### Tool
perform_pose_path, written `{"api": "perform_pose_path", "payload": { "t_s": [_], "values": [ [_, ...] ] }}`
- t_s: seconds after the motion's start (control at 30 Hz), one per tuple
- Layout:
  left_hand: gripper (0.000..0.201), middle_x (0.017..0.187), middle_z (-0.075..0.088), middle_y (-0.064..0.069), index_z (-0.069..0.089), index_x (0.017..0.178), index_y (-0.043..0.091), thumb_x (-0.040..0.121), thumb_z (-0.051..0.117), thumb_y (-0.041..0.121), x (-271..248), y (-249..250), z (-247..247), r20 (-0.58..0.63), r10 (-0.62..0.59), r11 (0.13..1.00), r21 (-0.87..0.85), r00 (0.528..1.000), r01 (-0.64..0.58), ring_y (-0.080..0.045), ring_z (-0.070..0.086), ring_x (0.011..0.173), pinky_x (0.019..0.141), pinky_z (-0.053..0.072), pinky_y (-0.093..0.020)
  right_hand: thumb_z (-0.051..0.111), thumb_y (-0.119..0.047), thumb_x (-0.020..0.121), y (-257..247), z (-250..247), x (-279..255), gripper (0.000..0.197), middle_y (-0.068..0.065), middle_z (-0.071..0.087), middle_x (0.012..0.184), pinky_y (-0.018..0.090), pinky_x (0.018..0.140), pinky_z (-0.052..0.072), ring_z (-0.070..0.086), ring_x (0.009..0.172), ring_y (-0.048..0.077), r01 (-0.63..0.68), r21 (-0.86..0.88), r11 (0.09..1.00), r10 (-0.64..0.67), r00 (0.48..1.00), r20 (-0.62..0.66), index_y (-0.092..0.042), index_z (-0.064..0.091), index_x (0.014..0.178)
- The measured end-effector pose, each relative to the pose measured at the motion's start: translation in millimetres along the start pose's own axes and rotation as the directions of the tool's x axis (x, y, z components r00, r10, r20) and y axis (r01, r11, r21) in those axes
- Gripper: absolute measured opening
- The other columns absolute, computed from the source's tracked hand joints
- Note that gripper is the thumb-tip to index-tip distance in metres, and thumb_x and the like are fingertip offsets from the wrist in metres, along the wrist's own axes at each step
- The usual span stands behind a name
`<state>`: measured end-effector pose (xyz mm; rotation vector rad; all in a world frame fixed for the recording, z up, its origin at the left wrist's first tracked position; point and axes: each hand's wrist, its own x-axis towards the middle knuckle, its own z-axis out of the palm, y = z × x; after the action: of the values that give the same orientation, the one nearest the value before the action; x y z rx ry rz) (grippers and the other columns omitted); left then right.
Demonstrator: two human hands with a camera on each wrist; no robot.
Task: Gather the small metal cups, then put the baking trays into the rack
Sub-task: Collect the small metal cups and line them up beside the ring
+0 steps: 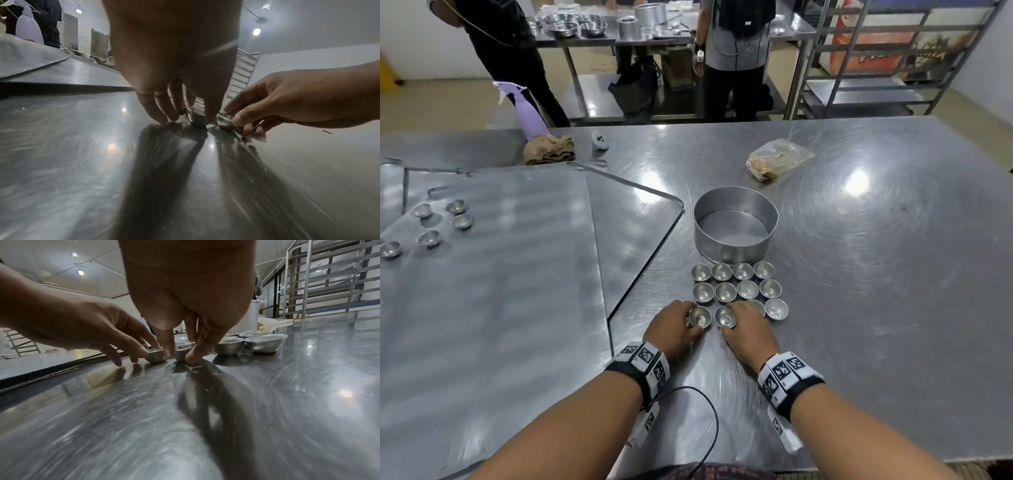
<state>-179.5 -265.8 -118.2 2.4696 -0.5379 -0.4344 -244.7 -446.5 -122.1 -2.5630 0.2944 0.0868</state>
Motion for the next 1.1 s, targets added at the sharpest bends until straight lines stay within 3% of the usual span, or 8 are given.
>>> {"api": "perform_pose_path", "payload": {
  "t_s": [0.4,0.57,0.63,0.73,0.8,0.87,1.1],
  "values": [
    [0.029,0.096,0.059,0.009,0.066,0.107,0.032,0.083,0.069,0.048,10.0,4.8,1.1,-0.023,0.035,0.999,-0.029,0.999,-0.036,-0.011,0.060,0.089,0.079,0.049,-0.029,0.061,-0.027,0.089,2.5,-1.2,6.1,0.040,-0.002,0.057,0.128,0.028,0.098,0.041,0.054,0.118,0.018,-0.033,0.058,0.998,0.035,0.999,-0.030,-0.017,0.060,0.128],
    [0.019,0.088,0.059,0.017,0.063,0.095,0.040,0.079,0.065,0.050,3.1,7.6,3.7,-0.081,0.023,0.999,-0.032,0.996,-0.026,0.000,0.059,0.081,0.071,0.049,-0.027,0.062,-0.028,0.088,-0.2,-3.6,4.6,0.039,0.000,0.057,0.127,0.029,0.096,0.042,0.054,0.117,0.020,-0.037,0.030,0.999,0.037,0.999,-0.018,-0.017,0.060,0.126],
    [0.023,0.090,0.060,0.016,0.062,0.099,0.042,0.078,0.067,0.046,2.2,7.8,2.6,-0.069,0.040,0.999,-0.028,0.997,-0.042,0.000,0.059,0.084,0.071,0.045,-0.024,0.062,-0.030,0.088,-2.5,-5.7,2.4,0.042,-0.001,0.055,0.130,0.030,0.097,0.043,0.054,0.119,0.019,-0.047,0.029,0.998,0.048,0.999,-0.027,-0.017,0.059,0.129],
    [0.044,0.107,0.061,0.010,0.060,0.124,0.040,0.082,0.072,0.046,0.9,4.9,-5.4,-0.019,0.021,0.999,-0.044,1.000,-0.022,-0.010,0.060,0.099,0.078,0.042,-0.024,0.061,-0.033,0.089,-11.1,-10.0,-0.7,0.037,-0.003,0.060,0.124,0.032,0.093,0.045,0.056,0.114,0.020,-0.052,0.065,0.996,0.058,0.995,-0.085,-0.019,0.062,0.123],
    [0.057,0.119,0.061,0.002,0.055,0.136,0.028,0.085,0.071,0.047,-4.5,-0.4,-13.4,-0.019,-0.019,1.000,-0.019,1.000,0.018,-0.015,0.060,0.106,0.087,0.045,-0.027,0.060,-0.035,0.089,-24.1,-11.7,-0.3,0.030,-0.004,0.064,0.116,0.033,0.087,0.046,0.059,0.105,0.020,-0.047,0.094,0.994,0.057,0.992,-0.110,-0.021,0.065,0.115],
    [0.055,0.122,0.061,0.001,0.056,0.135,0.024,0.087,0.069,0.047,-15.9,-9.1,-24.6,-0.042,-0.057,0.998,0.005,0.998,0.057,-0.016,0.060,0.107,0.091,0.046,-0.029,0.058,-0.038,0.091,-43.4,-8.2,5.4,0.028,-0.006,0.065,0.115,0.031,0.083,0.045,0.061,0.102,0.018,-0.029,0.095,0.995,0.037,0.996,-0.080,-0.023,0.066,0.114],
    [0.039,0.100,0.070,0.009,0.066,0.118,0.027,0.088,0.063,0.053,-87.1,-86.1,-106.4,-0.176,-0.263,0.965,-0.027,0.949,0.262,-0.011,0.063,0.092,0.082,0.050,-0.029,0.060,-0.041,0.092,-165.9,42.2,41.5,0.028,-0.004,0.061,0.125,0.030,0.088,0.044,0.060,0.106,0.017,0.178,0.167,0.970,-0.193,0.978,0.075,-0.024,0.067,0.113]
  ]
}}
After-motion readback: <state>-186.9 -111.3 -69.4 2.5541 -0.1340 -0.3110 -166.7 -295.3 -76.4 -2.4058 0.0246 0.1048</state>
